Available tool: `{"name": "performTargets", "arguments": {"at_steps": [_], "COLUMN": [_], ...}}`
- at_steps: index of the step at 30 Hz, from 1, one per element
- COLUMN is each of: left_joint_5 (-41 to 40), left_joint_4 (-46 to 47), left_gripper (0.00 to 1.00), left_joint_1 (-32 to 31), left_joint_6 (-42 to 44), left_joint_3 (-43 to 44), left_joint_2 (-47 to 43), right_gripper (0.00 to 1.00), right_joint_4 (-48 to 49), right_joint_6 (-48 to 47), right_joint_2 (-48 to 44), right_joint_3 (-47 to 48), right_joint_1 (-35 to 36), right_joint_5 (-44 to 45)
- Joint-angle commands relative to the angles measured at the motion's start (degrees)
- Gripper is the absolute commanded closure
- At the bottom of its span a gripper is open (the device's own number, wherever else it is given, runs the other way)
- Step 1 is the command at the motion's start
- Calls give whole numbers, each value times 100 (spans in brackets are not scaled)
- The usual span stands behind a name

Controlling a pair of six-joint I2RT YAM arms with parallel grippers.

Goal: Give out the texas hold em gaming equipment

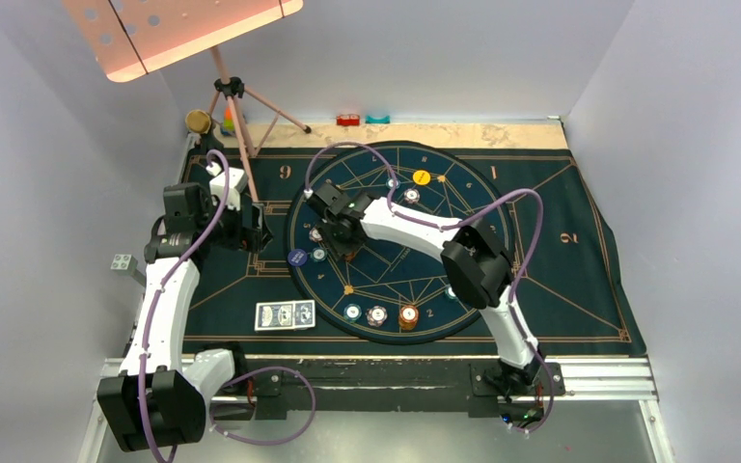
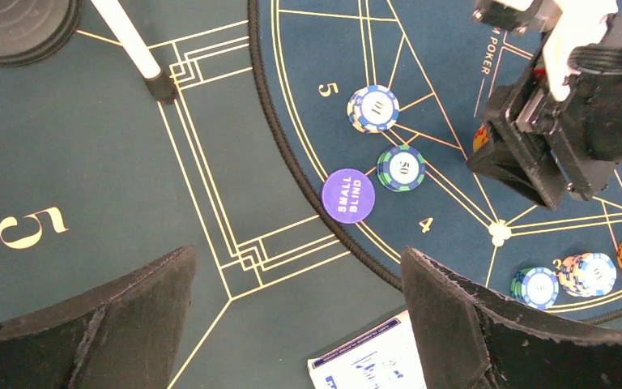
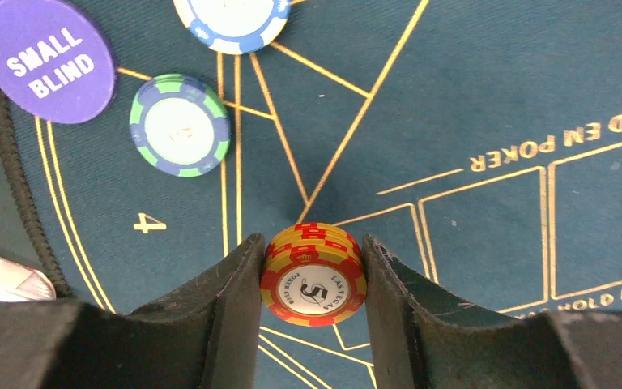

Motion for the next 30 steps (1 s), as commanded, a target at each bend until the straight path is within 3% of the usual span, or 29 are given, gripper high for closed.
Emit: {"name": "performTargets", "arguments": {"at_steps": [1, 20, 22, 30], "left_joint_5": [100, 94, 100, 84], "left_joint_4": [130, 126, 124, 124], "left_gripper": [0, 0, 0, 0], "left_joint_1": [58, 57, 52, 50], "left_joint_6": [126, 117, 120, 109], "left_joint_3": [-32, -30, -22, -17], "left_joint_2": [-88, -96, -94, -106], "right_gripper": [100, 100, 95, 54], "right_joint_4": [345, 789, 777, 707], "right_joint_6": [-199, -93, -102, -146], "right_joint_2": [-116, 264, 331, 518], "right_joint_3": [253, -111, -86, 72], "right_joint_1": [150, 415, 414, 414], "right_joint_5": [-407, -966, -969, -953]}}
